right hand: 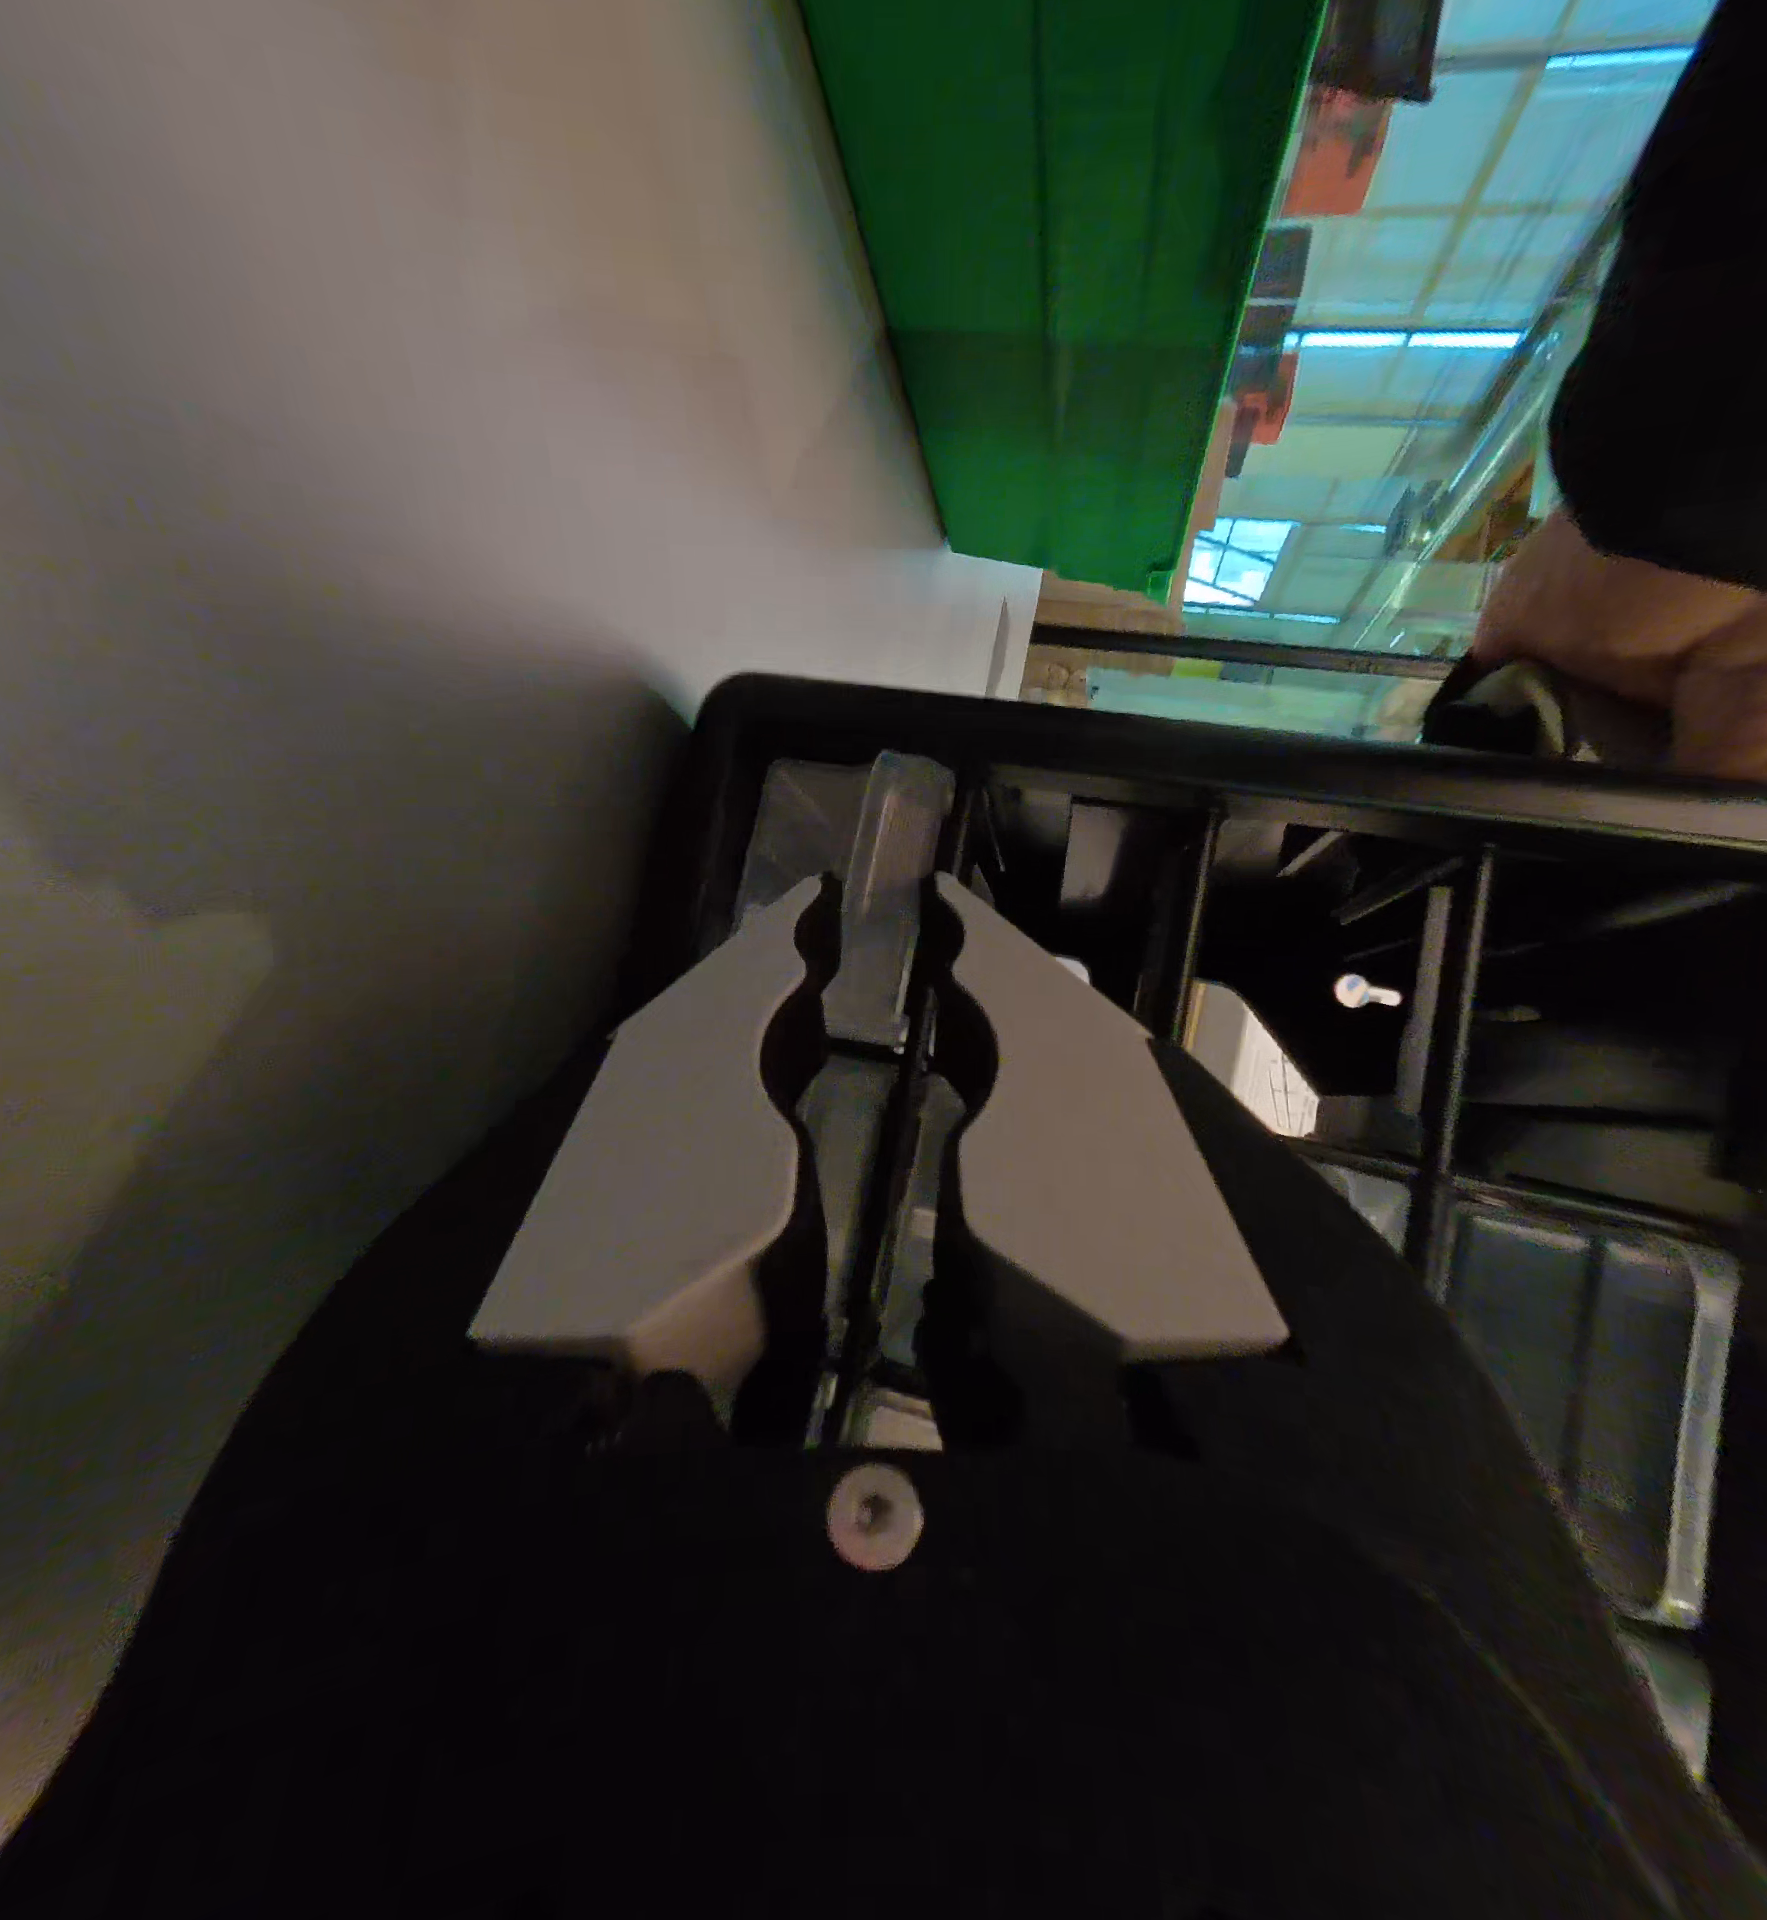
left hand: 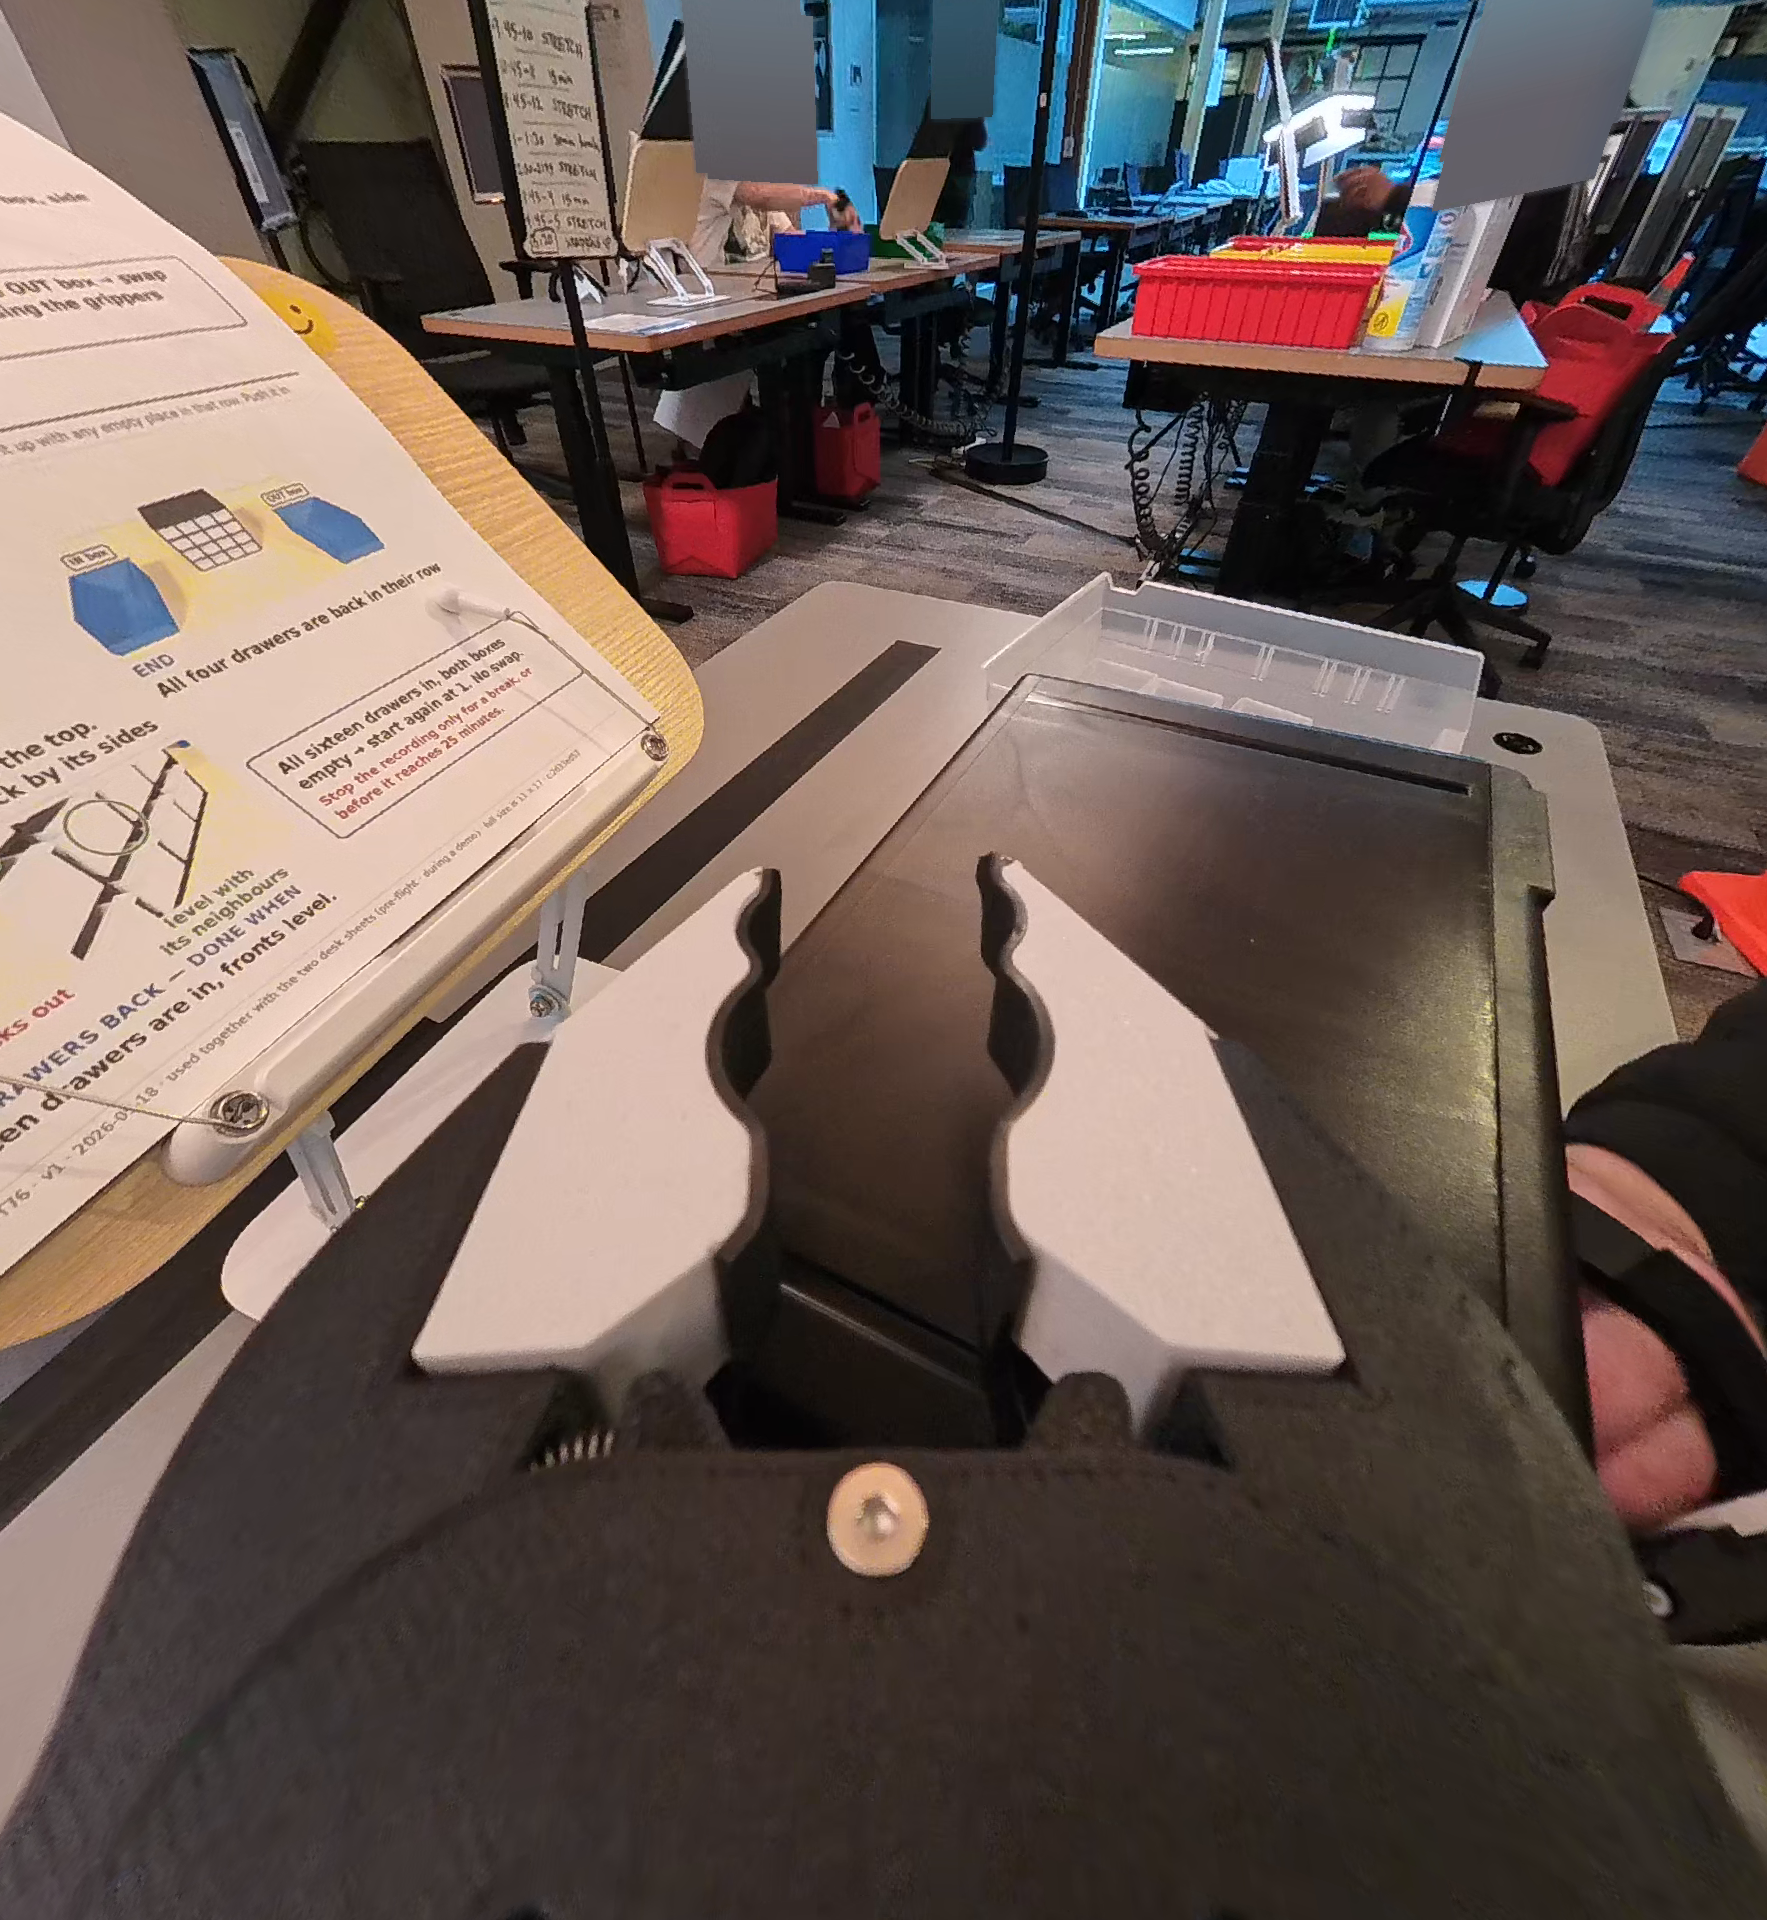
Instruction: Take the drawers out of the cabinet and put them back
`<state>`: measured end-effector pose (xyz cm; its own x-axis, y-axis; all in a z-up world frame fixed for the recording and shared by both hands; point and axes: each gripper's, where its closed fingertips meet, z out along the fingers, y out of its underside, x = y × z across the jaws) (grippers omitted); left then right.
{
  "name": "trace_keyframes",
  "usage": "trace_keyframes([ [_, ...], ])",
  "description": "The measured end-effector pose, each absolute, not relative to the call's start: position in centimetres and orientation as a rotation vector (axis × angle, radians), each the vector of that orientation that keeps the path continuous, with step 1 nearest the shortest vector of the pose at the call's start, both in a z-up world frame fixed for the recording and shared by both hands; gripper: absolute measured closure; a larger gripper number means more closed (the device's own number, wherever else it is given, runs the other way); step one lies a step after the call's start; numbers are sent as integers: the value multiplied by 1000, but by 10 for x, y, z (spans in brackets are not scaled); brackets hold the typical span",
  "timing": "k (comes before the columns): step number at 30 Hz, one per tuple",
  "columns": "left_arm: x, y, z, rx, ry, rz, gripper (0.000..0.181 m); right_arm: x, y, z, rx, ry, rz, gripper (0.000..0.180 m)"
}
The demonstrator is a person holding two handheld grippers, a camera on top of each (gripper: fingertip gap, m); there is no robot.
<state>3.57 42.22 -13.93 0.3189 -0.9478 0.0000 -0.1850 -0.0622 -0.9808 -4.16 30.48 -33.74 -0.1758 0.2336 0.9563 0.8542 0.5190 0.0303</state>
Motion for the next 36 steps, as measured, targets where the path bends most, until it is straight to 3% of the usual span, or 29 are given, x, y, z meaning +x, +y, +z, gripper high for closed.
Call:
trace_keyframes([
  [18,36,422,-140,-1517,1083,-885,143,-62,185,-329,-977,-1730,-460,170],
  [29,36,423,-140,-1520,1083,-882,143,-56,189,-270,-1119,-1638,-278,176],
  [36,36,422,-140,-1512,1081,-886,143,-18,173,-275,-1118,-1677,-183,174],
])
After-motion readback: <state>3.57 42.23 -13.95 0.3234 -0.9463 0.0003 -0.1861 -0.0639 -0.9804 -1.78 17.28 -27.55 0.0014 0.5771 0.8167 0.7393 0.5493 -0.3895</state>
